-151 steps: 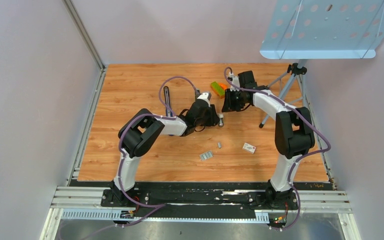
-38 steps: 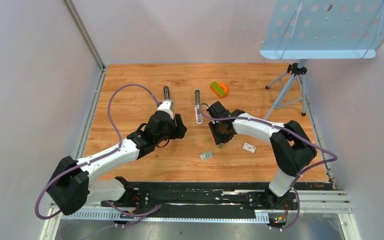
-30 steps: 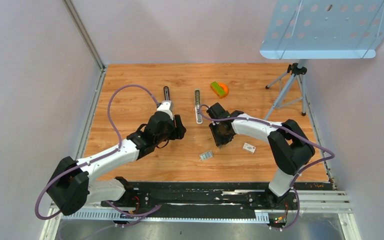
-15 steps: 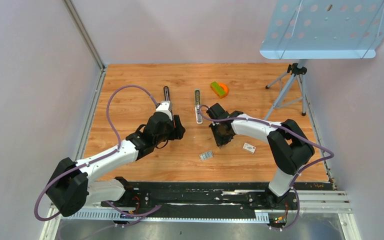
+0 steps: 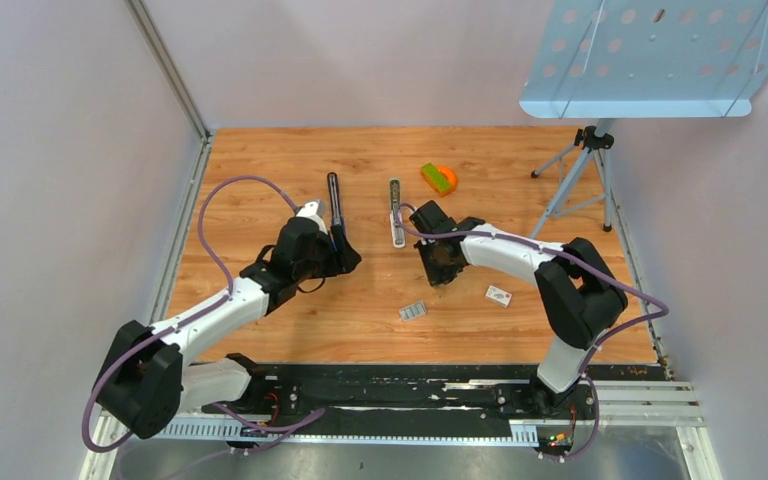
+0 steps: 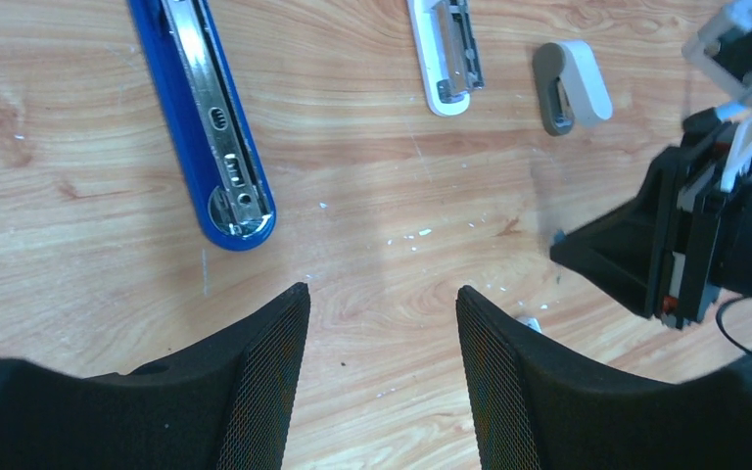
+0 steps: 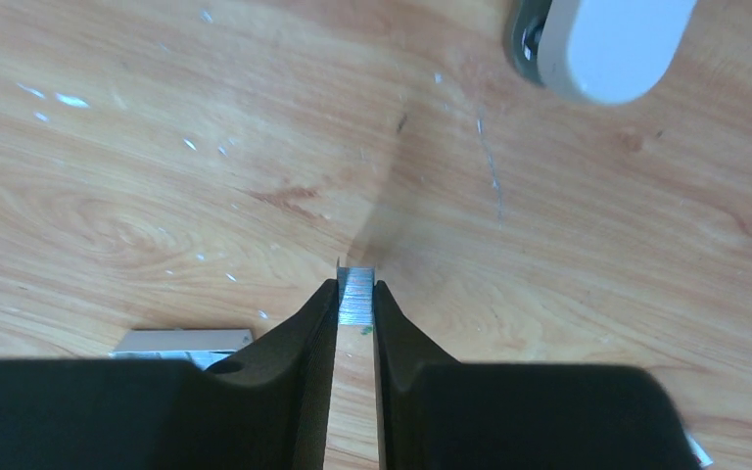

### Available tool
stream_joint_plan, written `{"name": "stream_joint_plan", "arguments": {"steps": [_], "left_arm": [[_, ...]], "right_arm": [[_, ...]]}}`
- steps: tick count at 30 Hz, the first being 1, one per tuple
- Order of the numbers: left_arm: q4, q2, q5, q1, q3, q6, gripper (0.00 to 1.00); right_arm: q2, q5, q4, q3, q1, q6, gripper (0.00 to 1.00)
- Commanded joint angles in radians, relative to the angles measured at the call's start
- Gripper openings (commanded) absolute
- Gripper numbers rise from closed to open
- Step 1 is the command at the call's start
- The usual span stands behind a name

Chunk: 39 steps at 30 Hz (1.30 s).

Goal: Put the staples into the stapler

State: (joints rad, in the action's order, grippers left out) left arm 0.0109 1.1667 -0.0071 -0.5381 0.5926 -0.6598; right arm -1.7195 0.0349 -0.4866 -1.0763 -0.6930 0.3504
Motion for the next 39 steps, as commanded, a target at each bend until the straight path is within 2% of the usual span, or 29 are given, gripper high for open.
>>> {"name": "stream_joint_plan", "arguments": {"steps": [1, 15, 39], "left_arm": [[0.02, -0.052, 0.078, 0.025, -0.004, -0.004, 0.6], [0.034, -0.101, 0.153, 0.056, -0.068, 0.012, 0.6], [0.068, -0.111, 0.131, 0.073, -0.057, 0.067, 0.61]], "right_arm": [[-0.026, 0.042, -0.007, -0.095, -0.019, 0.027, 0.19], [-0.18, 0.102, 0.088, -0.345, -0.018, 0.098, 0.19], [-0.305, 0.148, 0.149, -0.466, -0.019, 0.099, 0.19]]}}
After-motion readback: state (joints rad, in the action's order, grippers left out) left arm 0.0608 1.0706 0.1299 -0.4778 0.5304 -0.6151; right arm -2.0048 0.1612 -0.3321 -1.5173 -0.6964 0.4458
